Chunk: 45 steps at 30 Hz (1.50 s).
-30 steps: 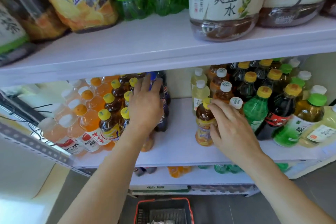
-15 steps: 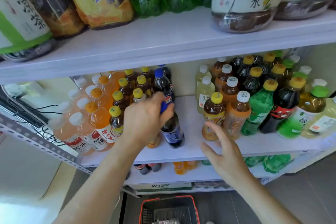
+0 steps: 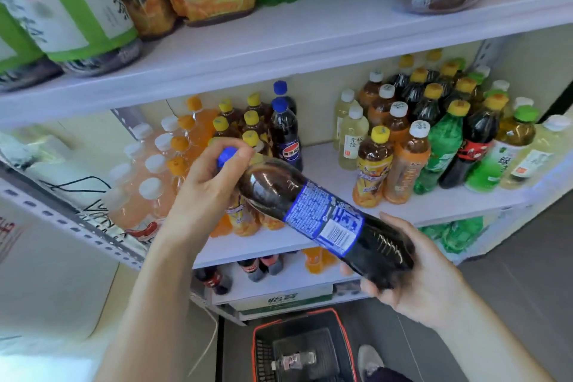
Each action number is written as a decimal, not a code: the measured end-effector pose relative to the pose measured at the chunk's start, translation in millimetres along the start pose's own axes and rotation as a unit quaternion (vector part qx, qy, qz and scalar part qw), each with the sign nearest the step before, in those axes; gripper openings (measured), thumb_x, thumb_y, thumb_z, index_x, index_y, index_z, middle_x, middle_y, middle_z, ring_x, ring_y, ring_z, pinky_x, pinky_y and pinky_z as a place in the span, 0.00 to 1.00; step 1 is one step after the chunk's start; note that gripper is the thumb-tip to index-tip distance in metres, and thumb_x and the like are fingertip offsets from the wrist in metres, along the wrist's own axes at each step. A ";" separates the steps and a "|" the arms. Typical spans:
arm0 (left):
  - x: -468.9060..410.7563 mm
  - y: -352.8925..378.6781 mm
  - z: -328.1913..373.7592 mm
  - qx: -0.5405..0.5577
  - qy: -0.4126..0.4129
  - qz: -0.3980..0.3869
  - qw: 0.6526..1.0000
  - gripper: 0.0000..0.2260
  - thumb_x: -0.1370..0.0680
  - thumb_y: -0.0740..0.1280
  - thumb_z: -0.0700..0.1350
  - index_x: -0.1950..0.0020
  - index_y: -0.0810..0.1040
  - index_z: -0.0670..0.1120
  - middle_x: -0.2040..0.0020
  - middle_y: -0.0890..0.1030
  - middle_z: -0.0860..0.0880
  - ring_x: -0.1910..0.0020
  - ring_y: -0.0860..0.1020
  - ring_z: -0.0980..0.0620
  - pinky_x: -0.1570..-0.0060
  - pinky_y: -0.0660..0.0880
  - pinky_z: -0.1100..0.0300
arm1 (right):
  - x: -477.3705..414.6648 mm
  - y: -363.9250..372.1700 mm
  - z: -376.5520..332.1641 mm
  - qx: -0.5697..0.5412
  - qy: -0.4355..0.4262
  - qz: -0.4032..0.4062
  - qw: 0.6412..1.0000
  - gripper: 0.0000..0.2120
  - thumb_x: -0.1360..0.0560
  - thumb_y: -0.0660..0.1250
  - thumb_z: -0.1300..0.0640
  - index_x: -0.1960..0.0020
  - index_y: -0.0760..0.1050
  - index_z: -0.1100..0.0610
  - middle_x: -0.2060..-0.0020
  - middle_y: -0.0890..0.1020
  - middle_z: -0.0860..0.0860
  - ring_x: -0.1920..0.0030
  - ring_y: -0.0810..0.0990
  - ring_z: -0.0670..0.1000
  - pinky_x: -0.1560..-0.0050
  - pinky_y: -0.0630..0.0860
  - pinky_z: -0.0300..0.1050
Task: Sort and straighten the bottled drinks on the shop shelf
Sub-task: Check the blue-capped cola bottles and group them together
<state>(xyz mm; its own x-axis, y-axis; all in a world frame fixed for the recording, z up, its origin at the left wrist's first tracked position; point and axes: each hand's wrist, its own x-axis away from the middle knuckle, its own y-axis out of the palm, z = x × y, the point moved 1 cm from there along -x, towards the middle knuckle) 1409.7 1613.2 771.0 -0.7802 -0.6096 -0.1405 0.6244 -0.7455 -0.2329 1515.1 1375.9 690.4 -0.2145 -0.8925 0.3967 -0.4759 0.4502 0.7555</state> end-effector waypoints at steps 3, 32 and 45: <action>-1.4 -0.1 1.3 0.037 0.020 -0.029 0.999 0.10 0.25 0.66 0.58 0.54 0.78 0.53 0.59 0.76 0.49 0.61 0.72 0.50 0.62 0.69 0.54 | 9.7 7.9 8.2 -0.050 0.035 -0.073 0.995 0.30 0.44 0.83 0.46 0.48 0.84 0.62 0.60 0.83 0.68 0.70 0.84 0.60 0.78 0.79 0.43; -48.3 80.6 7.1 0.042 0.030 0.221 0.974 0.09 0.26 0.68 0.49 0.67 0.79 0.54 0.72 0.74 0.57 0.72 0.70 0.58 0.71 0.68 0.66 | -16.4 -68.6 -72.4 0.223 -0.142 -0.004 0.964 0.26 0.34 0.75 0.57 0.37 0.75 0.50 0.39 0.79 0.54 0.44 0.82 0.57 0.48 0.80 0.53; -56.5 87.3 -3.4 0.060 -0.008 0.059 0.996 0.09 0.26 0.70 0.49 0.48 0.82 0.49 0.62 0.82 0.52 0.66 0.79 0.57 0.66 0.73 0.68 | -18.0 -60.9 -59.5 0.564 -0.346 0.206 0.721 0.43 0.40 0.80 0.68 0.38 0.68 0.34 0.42 0.67 0.35 0.39 0.69 0.33 0.42 0.63 0.21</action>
<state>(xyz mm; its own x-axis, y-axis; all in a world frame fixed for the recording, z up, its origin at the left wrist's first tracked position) 1508.2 1583.4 755.3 -0.7012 -0.6982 -0.1443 0.7123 -0.6950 -0.0985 1598.6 1366.1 668.3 -0.7247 -0.6640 -0.1840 -0.5571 0.7219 -0.4105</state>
